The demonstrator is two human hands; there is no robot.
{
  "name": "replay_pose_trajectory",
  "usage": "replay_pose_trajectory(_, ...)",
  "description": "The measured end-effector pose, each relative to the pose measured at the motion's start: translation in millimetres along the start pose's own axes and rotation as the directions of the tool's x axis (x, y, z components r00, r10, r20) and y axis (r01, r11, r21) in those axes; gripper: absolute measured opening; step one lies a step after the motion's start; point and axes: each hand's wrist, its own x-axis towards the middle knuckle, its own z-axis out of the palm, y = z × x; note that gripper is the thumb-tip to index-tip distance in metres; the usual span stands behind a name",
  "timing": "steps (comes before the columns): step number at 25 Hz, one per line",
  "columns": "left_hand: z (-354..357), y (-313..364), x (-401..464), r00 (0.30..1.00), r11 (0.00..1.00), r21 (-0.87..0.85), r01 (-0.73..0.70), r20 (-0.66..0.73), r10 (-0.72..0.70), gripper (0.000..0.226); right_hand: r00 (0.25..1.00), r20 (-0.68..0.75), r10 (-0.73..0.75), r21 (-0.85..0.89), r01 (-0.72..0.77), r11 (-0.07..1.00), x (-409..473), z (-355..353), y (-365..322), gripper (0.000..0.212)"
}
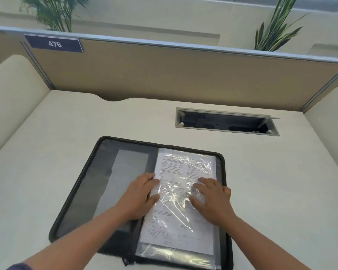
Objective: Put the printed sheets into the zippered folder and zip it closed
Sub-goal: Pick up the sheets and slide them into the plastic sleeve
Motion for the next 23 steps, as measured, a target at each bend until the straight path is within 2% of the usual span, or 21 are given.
replay_pose_trajectory(3, 10, 2, -41, 0.996, 0.996, 0.084, 0.02, 0.08, -0.026, 0.08, 0.997, 0.034, 0.076, -0.073, -0.073, 0.995, -39, 10, 2, 0.059)
replay_pose_trajectory(6, 22, 4, -73, 0.988, 0.991, 0.13, 0.041, 0.142, -0.059, 0.092, 0.98, 0.006, 0.199, -0.116, -0.197, 0.974, -73, 20, 3, 0.059)
replay_pose_trajectory(10, 35, 16, -84, 0.98, 0.987, 0.128, 0.093, 0.163, -0.113, 0.091, 0.94, -0.043, 0.337, -0.014, -0.338, 0.941, -99, 31, 2, 0.062)
replay_pose_trajectory(14, 41, 28, -76, 0.976, 0.987, 0.105, 0.119, 0.172, -0.136, 0.097, 0.944, 0.002, 0.33, 0.102, -0.328, 0.939, -97, 34, 6, 0.068)
replay_pose_trajectory(17, 31, 31, -67, 0.973, 0.989, 0.015, 0.147, 0.179, -0.147, 0.09, 0.952, 0.042, 0.305, 0.141, -0.307, 0.941, -88, 28, 11, 0.071)
replay_pose_trajectory(20, 13, 30, -60, 0.973, 0.965, -0.181, 0.188, 0.169, -0.157, 0.074, 0.957, 0.075, 0.282, 0.198, -0.291, 0.936, -81, 21, 19, 0.072)
replay_pose_trajectory(23, -3, 19, -60, 0.949, 0.925, -0.219, 0.31, 0.009, -0.316, 0.065, 0.949, -0.021, 0.313, 0.22, -0.301, 0.928, -81, 21, 20, 0.042)
